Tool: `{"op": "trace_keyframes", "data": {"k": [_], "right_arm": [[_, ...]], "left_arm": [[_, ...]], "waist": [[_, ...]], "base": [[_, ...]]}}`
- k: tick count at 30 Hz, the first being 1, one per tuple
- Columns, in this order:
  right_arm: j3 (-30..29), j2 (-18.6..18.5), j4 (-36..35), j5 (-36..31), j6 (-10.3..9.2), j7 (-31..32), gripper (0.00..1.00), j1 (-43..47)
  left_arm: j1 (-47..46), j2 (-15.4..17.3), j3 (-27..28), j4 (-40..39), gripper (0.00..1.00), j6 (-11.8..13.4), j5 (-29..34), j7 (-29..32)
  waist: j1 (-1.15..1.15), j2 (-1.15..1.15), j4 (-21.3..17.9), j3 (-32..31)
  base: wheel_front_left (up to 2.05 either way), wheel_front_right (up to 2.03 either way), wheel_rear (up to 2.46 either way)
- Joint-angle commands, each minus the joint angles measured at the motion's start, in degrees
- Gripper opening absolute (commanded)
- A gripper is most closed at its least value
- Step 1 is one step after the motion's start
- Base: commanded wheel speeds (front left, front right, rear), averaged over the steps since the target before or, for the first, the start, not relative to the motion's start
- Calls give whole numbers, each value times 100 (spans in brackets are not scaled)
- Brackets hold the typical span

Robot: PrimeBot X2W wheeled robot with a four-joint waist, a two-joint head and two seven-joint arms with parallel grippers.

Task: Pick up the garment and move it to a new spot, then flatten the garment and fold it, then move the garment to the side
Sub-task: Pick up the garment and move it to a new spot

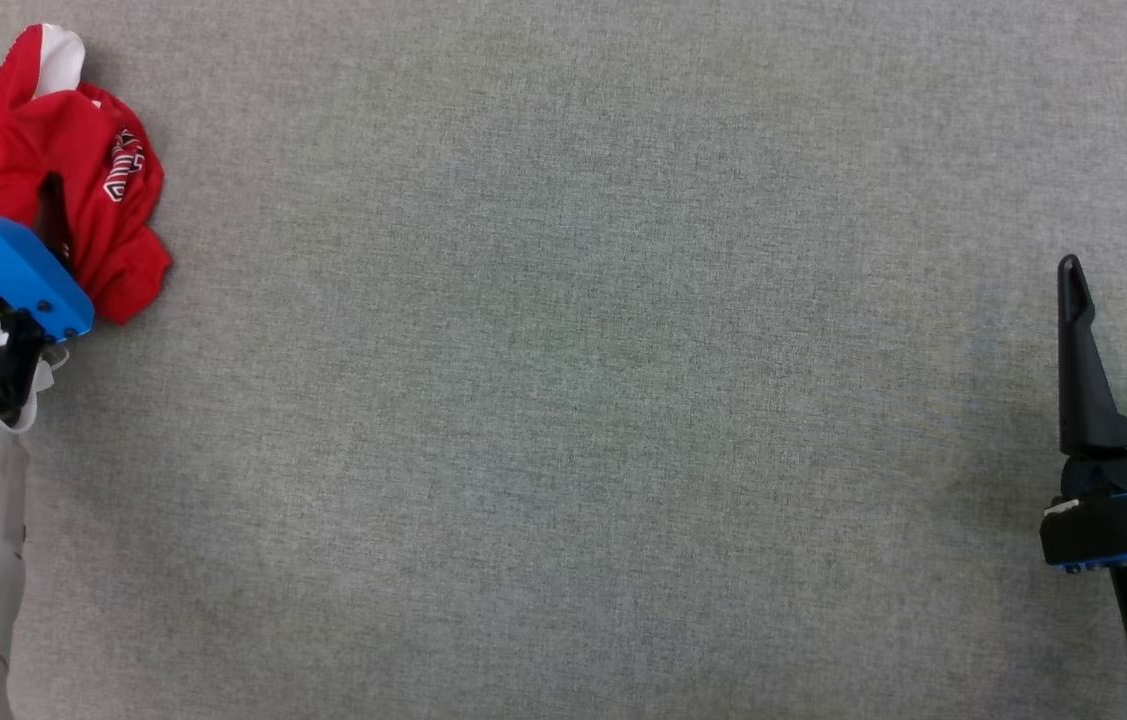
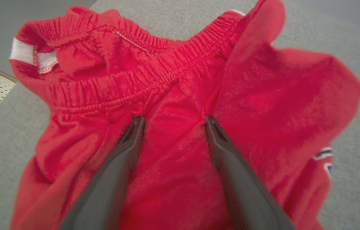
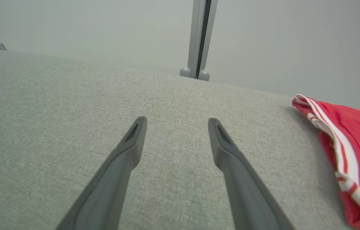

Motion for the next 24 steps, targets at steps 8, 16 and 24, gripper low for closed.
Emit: {"op": "trace_keyframes", "data": {"k": [8, 16, 24], "right_arm": [[105, -40, -2, -32, 2, 26, 100, -141], [-5, 74, 217, 61, 3, -159, 100, -19], [8, 206, 655, 208, 3, -466, 100, 138]], "left_arm": [[-112, -177, -308, 669, 0, -56, -167, 964], [-246, 30, -468, 462, 0, -55, -162, 290], [-529, 288, -826, -103, 0, -37, -48, -572]], "waist": [[-1, 0, -136, -74], [-1, 0, -347, -415], [-1, 0, -636, -1049]], "base": [[0, 0, 0], [0, 0, 0], [0, 0, 0]]}}
